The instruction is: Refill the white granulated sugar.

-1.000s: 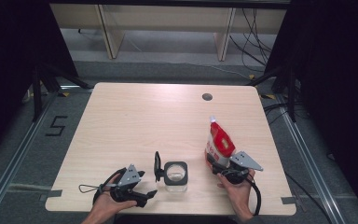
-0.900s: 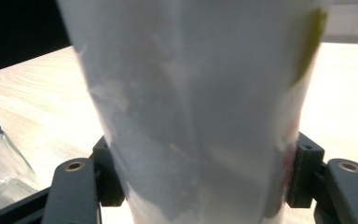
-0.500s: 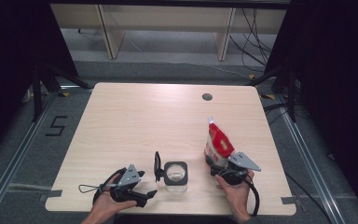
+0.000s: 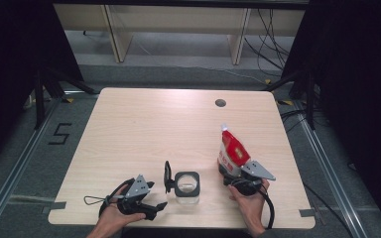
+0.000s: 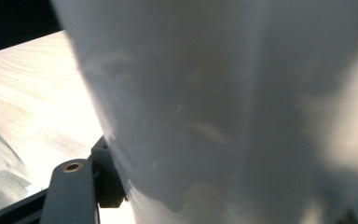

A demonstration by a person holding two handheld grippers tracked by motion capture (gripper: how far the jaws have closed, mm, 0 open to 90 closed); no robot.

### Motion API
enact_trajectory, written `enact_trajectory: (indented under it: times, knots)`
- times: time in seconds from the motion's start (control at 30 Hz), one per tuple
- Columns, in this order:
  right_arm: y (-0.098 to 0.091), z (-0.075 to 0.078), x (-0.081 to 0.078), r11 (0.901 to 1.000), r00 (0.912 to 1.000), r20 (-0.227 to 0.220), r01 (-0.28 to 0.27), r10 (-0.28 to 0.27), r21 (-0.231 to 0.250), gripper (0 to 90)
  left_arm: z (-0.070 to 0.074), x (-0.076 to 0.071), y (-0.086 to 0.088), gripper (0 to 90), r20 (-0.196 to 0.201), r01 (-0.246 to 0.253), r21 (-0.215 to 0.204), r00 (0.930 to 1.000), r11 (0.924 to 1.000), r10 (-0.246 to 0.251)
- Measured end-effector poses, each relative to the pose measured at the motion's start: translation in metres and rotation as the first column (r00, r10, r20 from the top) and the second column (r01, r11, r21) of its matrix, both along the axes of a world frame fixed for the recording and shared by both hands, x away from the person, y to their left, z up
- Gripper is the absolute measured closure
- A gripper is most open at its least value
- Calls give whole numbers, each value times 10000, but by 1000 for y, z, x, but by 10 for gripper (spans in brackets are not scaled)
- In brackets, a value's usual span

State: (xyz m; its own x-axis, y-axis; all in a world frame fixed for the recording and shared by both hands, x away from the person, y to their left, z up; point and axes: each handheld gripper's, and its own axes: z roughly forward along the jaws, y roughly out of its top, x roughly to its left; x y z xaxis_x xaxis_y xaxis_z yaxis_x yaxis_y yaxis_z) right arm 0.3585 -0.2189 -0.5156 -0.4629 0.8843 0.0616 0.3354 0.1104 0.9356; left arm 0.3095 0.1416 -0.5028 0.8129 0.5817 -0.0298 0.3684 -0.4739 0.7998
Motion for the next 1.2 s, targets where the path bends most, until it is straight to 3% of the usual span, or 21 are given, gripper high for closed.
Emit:
enact_trajectory:
  times: [0.1,0.17,0.2,0.27,0.3,0.37,0.4,0.47,0.5,0.7,0.73,0.8,0.87,0.9,0.97,1.03,1.13,1.17,1.2]
  knots:
    - [1,0,1,9998,10000,86,-45,44,181,337,1,1,1,188,66,57,183,10000,9998,-58]
    - [1,-1,3,9999,9997,230,-2,-2,149,344,1,0,1,188,60,49,153,10000,9999,-50]
    - [-1,0,4,9997,9993,290,-248,247,51,352,0,-1,0,188,-128,-109,-43,9999,9999,109]
    - [-1,-1,5,9999,9996,227,-140,138,92,361,0,-2,-1,188,-201,-203,-139,9996,9997,200]
    - [-1,0,3,9994,10000,35,-90,89,330,368,0,-2,-1,188,-194,-170,-84,9997,9998,168]
    - [-4,0,6,9990,9990,195,-399,396,180,376,1,-1,0,188,-129,-140,59,9998,9999,141]
    - [-5,0,7,9987,9986,147,-500,499,28,379,1,-1,0,188,-288,-66,82,9996,9999,68]
    - [-3,0,4,9994,9998,-2,-195,196,290,385,1,-1,0,188,-304,-56,25,9995,10000,57]
    - [-4,0,6,9992,9993,133,-366,364,185,389,2,-1,0,188,-314,-46,2,9995,10000,46]
    - [-8,2,8,9983,9985,-38,-544,544,208,403,2,0,2,188,66,94,116,9999,9999,-95]
    - [-9,3,8,9977,9977,-73,-674,675,94,404,1,-2,1,188,-176,-153,-84,9997,9998,151]
    - [-10,3,9,9966,9967,71,-803,804,-158,407,2,-1,1,189,-119,-182,-150,9998,9997,181]
    - [-9,4,5,9961,9961,-50,-877,877,127,409,2,-1,1,188,-282,-180,-268,9995,9995,172]
    - [-11,4,8,9940,9939,197,-1081,1084,-150,410,2,-1,2,188,-264,-154,-221,9995,9996,149]
    - [-11,6,3,9910,9909,-110,-1340,1339,-60,412,2,-1,1,189,-258,-197,-280,9995,9994,190]
    - [-11,7,2,9875,9876,-113,-1567,1566,-152,412,2,-2,1,188,-246,-213,-336,9995,9992,205]
    - [-10,8,0,9849,9851,7,-1718,1719,-225,413,3,0,4,188,-197,-142,-32,9997,9999,142]
    - [-10,12,-2,9796,9821,94,-1869,1880,-736,414,2,-1,3,188,-220,-259,-230,9994,9994,254]
    - [-10,14,-4,9791,9828,250,-1800,1831,-946,414,3,0,4,189,-50,-117,-146,9999,9998,116]
